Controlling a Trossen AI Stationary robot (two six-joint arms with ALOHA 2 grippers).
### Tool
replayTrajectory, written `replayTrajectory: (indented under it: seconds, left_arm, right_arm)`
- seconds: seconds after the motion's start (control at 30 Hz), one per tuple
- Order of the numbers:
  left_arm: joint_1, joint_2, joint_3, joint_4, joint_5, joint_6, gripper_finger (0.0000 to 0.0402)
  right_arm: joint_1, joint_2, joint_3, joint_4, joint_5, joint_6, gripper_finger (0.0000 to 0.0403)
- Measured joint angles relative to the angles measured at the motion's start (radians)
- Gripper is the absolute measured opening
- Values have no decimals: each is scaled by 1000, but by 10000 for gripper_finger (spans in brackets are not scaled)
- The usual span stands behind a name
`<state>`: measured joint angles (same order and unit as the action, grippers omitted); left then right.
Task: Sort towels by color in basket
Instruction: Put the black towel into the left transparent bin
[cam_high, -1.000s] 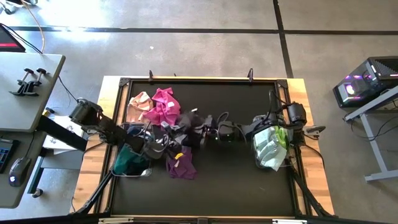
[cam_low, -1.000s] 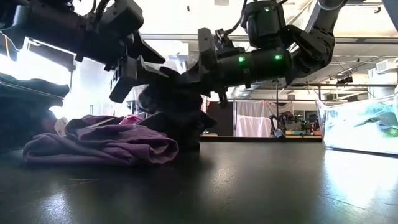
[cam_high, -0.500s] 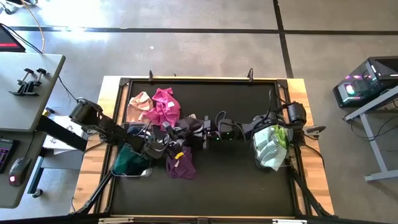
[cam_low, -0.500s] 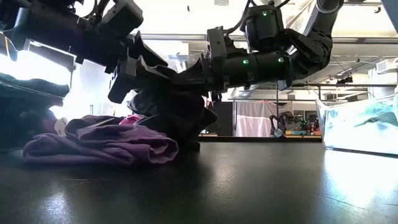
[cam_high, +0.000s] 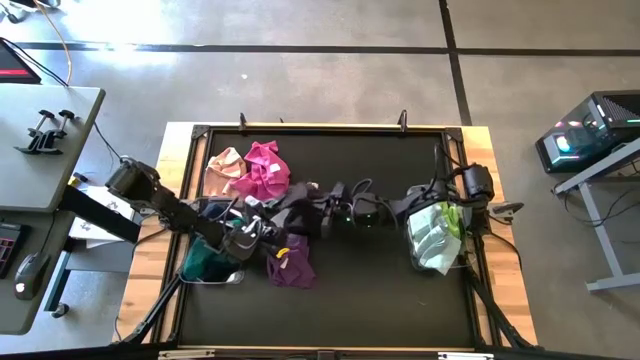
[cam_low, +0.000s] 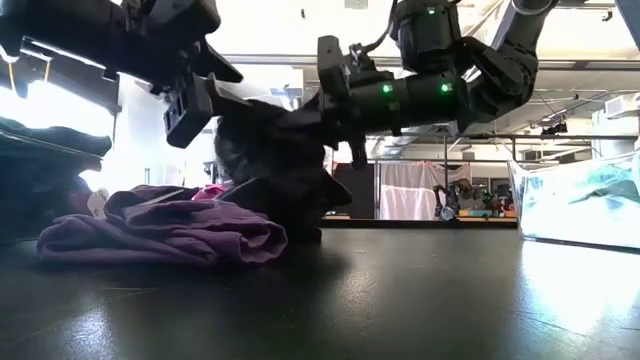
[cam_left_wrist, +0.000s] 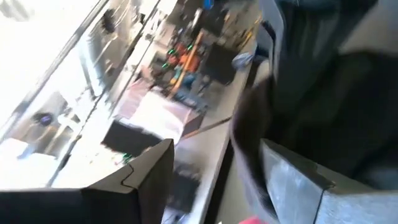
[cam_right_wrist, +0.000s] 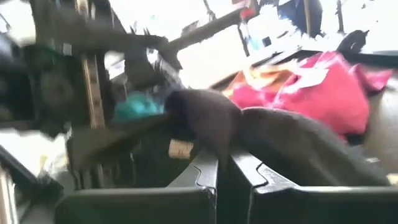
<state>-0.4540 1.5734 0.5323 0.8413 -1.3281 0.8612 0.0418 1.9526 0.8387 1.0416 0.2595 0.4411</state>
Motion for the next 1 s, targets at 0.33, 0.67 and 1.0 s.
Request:
replayTrajectory:
  seconds: [0.33,0.67,1.0]
  left_arm:
    - [-7,-6,0,163,-38,50,160]
    - [-75,-244,0,186,-134,202,134]
    - [-103,-450,0,-338,-9,-172,134]
  right_arm:
    - [-14,0,0,159,-445,-67,5]
    - [14,1,-1,223,-144,-172,5]
    - [-82,1,-2,249,-111,13,5]
